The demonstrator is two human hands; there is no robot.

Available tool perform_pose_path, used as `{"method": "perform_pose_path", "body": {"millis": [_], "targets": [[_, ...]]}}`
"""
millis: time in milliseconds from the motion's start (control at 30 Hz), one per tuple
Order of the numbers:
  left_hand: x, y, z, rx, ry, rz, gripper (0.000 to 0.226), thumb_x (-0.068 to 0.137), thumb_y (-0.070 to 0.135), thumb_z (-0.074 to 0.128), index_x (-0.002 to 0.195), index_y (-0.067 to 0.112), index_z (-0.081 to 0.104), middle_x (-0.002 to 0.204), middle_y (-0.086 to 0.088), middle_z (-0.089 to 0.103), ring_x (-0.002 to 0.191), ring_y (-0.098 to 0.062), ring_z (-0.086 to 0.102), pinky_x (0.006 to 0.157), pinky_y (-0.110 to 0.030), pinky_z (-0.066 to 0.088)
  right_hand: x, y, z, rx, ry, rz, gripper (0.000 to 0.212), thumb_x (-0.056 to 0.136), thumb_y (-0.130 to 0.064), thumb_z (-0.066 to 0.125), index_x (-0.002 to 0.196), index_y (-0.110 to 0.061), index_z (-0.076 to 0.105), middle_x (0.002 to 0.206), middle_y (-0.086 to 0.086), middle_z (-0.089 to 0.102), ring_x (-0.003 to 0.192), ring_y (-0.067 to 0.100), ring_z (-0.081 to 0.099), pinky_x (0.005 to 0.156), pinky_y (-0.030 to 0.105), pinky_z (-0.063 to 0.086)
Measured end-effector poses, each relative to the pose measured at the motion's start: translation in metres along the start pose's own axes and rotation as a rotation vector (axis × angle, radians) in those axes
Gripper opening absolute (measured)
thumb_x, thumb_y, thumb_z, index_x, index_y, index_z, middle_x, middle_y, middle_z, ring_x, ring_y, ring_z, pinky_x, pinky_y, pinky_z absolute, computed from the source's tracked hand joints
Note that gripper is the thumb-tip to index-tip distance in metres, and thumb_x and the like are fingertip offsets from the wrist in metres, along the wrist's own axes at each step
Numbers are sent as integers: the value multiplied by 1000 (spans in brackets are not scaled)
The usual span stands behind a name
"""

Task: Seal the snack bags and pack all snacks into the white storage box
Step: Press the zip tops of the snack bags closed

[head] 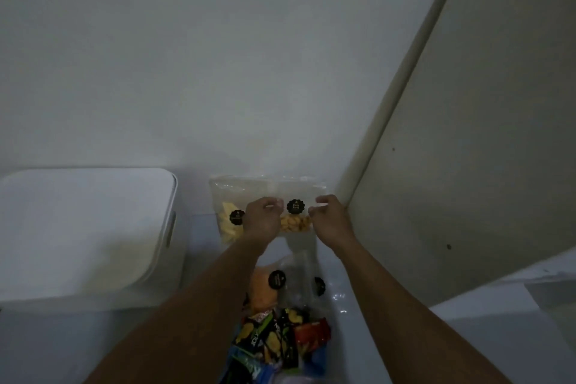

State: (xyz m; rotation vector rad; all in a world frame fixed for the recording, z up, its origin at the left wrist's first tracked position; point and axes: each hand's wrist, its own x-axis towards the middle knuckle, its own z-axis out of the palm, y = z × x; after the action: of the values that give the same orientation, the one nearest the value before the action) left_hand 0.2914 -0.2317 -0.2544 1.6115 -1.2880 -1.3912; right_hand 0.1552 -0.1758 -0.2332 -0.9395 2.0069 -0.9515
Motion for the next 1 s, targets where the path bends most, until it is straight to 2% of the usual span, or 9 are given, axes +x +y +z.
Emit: {"method": "perform_pose_path", "body": {"millis": [67, 200, 333, 500, 633, 733, 833, 933, 1000], "targets": [[9, -9, 13, 21, 31, 15, 23, 95, 25, 61, 106, 10, 73, 102, -6, 71, 98, -25, 65, 91, -42, 54, 13, 13, 5, -19, 0, 11, 29, 97, -11, 48, 124, -18, 52, 96, 0, 60, 79, 13, 57, 52, 16, 38], [27, -27, 28, 81, 73, 21, 27, 95, 24, 60, 115, 8, 71, 112, -9, 71, 99, -20, 63, 94, -38, 53, 36, 36, 18, -3, -40, 25, 41, 95, -9, 42, 134, -22, 49, 115, 13, 62, 85, 21, 61, 57, 23, 43], [37, -37, 36, 139, 72, 23, 27, 97, 23, 55, 116, 10, 71, 111, -10, 72, 98, -24, 65, 92, -41, 54, 52, 45, 24, 10, -55, 45, 43, 96, -10, 42, 136, -23, 48, 123, 10, 61, 91, 19, 59, 64, 24, 46], [41, -42, 37, 135, 84, -36, 33, 97, 20, 49, 126, 14, 63, 126, -12, 65, 108, -30, 63, 94, -41, 53, 56, 45, 27, 23, -79, 56, 53, 96, -11, 46, 147, -21, 39, 140, 7, 53, 119, 21, 54, 100, 37, 48], [31, -43, 31, 258, 115, -6, 38, 98, 14, 42, 134, 10, 56, 136, -12, 56, 120, -28, 55, 91, -29, 46, 47, 44, 23, 4, -112, 85, 66, 96, -17, 54, 155, -20, 25, 150, 9, 43, 132, 24, 46, 109, 40, 42], [18, -46, 25, 377, 67, 88, 33, 97, 12, 44, 124, 8, 63, 130, -12, 62, 115, -25, 59, 90, -24, 44, 31, 46, 18, -51, -143, 79, 63, 95, -19, 56, 153, -19, 29, 144, 10, 49, 123, 23, 53, 95, 29, 46], [4, -45, 19, 536, -171, 133, 31, 95, 9, 46, 117, 6, 68, 124, -11, 65, 112, -26, 61, 96, -27, 46, 10, 49, 16, -140, -154, 68, 54, 95, -29, 58, 145, -19, 39, 133, 9, 58, 103, 19, 60, 75, 23, 45], [-11, -47, 13, 723, -426, 104, 28, 94, 10, 51, 114, 7, 70, 121, -11, 67, 110, -27, 63, 94, -35, 51, -15, 52, 13, -252, -225, 117, 52, 88, -43, 66, 128, -15, 49, 110, 0, 54, 100, 19, 58, 69, 25, 43], [-19, -53, 6, 719, -463, 107, 25, 92, 11, 55, 112, 11, 71, 121, -10, 67, 108, -24, 64, 91, -31, 52, -29, 58, 14, -334, -310, 161, 36, 85, -38, 70, 107, -13, 55, 91, -2, 52, 82, 16, 58, 57, 23, 39]]}}
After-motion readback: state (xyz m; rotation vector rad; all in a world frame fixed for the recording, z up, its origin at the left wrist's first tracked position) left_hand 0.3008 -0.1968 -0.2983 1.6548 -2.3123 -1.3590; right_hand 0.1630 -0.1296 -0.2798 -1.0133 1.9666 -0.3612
